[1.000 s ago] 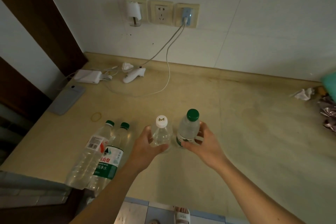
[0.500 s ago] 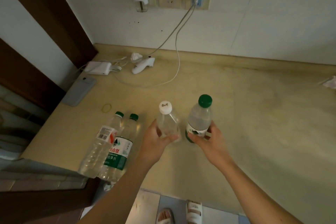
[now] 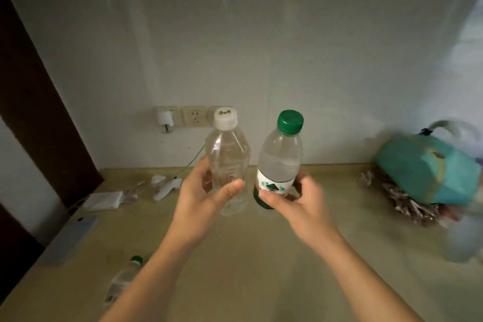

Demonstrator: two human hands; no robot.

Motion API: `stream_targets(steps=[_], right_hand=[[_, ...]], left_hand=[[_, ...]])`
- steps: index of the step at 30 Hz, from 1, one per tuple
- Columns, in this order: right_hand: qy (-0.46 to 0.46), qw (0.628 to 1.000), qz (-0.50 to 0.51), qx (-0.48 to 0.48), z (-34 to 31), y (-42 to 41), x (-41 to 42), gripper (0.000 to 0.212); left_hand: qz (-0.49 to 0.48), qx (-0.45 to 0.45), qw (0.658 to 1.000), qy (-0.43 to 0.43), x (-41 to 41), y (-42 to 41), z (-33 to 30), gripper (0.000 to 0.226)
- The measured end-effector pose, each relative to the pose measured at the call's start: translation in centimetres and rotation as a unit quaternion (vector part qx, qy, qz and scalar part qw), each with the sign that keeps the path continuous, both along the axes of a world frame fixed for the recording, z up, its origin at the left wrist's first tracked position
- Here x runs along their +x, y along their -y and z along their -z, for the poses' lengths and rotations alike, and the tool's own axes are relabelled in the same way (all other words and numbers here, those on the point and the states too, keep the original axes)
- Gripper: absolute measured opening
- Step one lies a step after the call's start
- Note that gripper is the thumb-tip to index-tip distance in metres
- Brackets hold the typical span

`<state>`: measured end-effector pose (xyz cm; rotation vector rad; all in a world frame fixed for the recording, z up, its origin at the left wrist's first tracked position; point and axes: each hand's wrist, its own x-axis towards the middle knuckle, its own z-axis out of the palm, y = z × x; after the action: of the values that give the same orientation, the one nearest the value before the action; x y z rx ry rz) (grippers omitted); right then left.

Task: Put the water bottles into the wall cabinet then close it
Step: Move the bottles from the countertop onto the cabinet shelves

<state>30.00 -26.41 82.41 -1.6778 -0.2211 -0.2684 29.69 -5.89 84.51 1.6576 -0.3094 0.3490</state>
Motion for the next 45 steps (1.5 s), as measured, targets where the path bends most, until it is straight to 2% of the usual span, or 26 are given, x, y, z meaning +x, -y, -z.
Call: stream_targets(steps=[6,9,15,19,22,25,30,37,42,45], right_hand=[[0.112,0.994,0.009,-0.005,-14.0,2.7,-0.9,0.038],[0.173,0.984,0.029,-0.005,-20.8,4.0,-1.1,0.038],[0.238,0.970,0.055,-0.003,-32.1,5.5,1.2,0.042],[0.252,0.960,0.102,-0.060,-36.4,6.4,4.7,0.048],[0.228,0.963,0.113,-0.086,-38.2,7.4,7.9,0.042],[0.224,0.964,0.108,-0.091,-39.4,8.0,10.4,0.038],[0.252,0.958,0.103,-0.091,-41.1,7.7,13.8,0.033],[0.206,0.968,0.091,-0.108,-40.8,8.3,18.0,0.052],[0.176,0.973,0.084,-0.124,-41.2,8.6,18.9,0.037],[0.173,0.970,0.087,-0.144,-41.4,8.4,18.6,0.037]], left_hand=[[0.007,0.007,0.992,0.123,0.6,1.6,-12.6,0.028],[0.026,-0.028,0.985,0.166,0.7,2.6,-19.0,0.030],[0.087,-0.095,0.975,0.179,2.6,5.2,-31.0,0.024],[0.032,-0.064,0.973,0.220,5.4,7.0,-36.3,0.025],[-0.034,0.002,0.977,0.210,8.1,8.3,-38.3,0.037],[-0.080,0.015,0.981,0.175,11.0,9.6,-38.8,0.053],[-0.080,0.007,0.984,0.161,15.4,10.1,-38.1,0.060],[-0.106,0.061,0.981,0.150,19.3,10.1,-38.1,0.067],[-0.110,0.083,0.983,0.120,19.9,10.4,-38.6,0.070],[-0.105,0.093,0.984,0.112,19.8,10.3,-38.9,0.073]])
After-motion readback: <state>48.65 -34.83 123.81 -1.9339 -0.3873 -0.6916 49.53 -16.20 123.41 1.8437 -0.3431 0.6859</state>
